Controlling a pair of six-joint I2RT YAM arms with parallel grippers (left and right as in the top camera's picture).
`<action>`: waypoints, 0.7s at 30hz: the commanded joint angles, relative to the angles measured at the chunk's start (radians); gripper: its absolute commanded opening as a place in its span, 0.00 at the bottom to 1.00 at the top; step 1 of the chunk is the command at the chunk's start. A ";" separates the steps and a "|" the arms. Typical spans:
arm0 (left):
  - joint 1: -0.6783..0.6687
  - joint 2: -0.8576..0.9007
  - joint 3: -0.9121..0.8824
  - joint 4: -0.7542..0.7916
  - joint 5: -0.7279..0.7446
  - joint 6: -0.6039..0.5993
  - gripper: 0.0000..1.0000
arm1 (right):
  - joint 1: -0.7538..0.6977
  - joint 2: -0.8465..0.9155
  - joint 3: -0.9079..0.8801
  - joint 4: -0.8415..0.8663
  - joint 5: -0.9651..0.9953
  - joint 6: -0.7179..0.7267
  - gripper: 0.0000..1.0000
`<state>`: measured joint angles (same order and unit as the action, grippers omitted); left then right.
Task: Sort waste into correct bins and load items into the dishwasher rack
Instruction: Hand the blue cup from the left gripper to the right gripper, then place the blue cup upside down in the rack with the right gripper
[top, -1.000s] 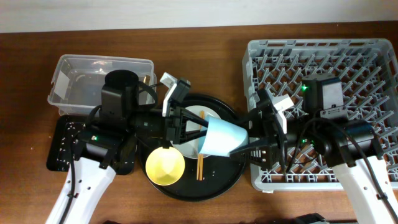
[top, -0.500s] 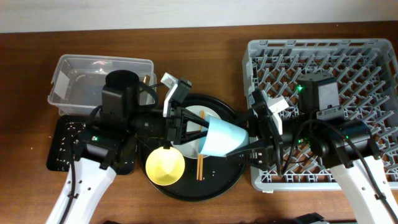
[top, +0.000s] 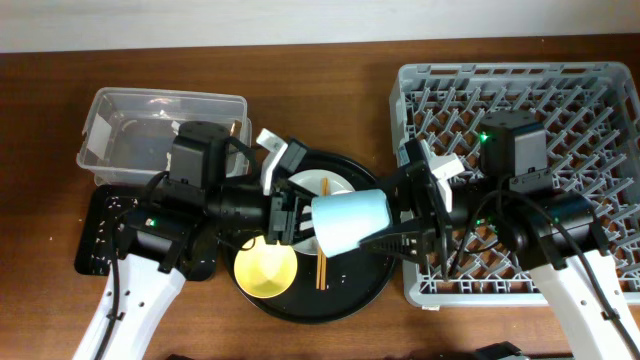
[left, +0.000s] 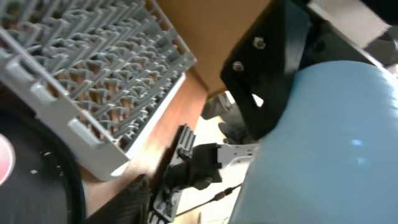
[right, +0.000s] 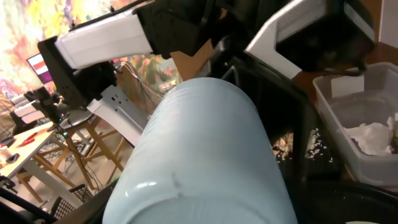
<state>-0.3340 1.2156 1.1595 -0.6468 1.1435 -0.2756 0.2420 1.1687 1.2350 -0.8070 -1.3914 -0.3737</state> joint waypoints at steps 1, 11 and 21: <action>0.001 0.000 -0.005 -0.002 -0.316 0.016 0.57 | 0.013 -0.005 0.020 0.004 0.056 0.044 0.62; 0.001 0.000 -0.005 -0.059 -0.892 0.015 0.87 | 0.013 -0.004 0.020 -0.017 0.700 0.258 0.62; 0.001 0.000 -0.005 -0.133 -1.003 0.016 0.99 | -0.090 0.266 0.020 0.193 1.407 0.417 0.62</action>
<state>-0.3363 1.2167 1.1564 -0.7834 0.1524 -0.2687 0.2077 1.3525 1.2385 -0.6636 -0.0299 0.0273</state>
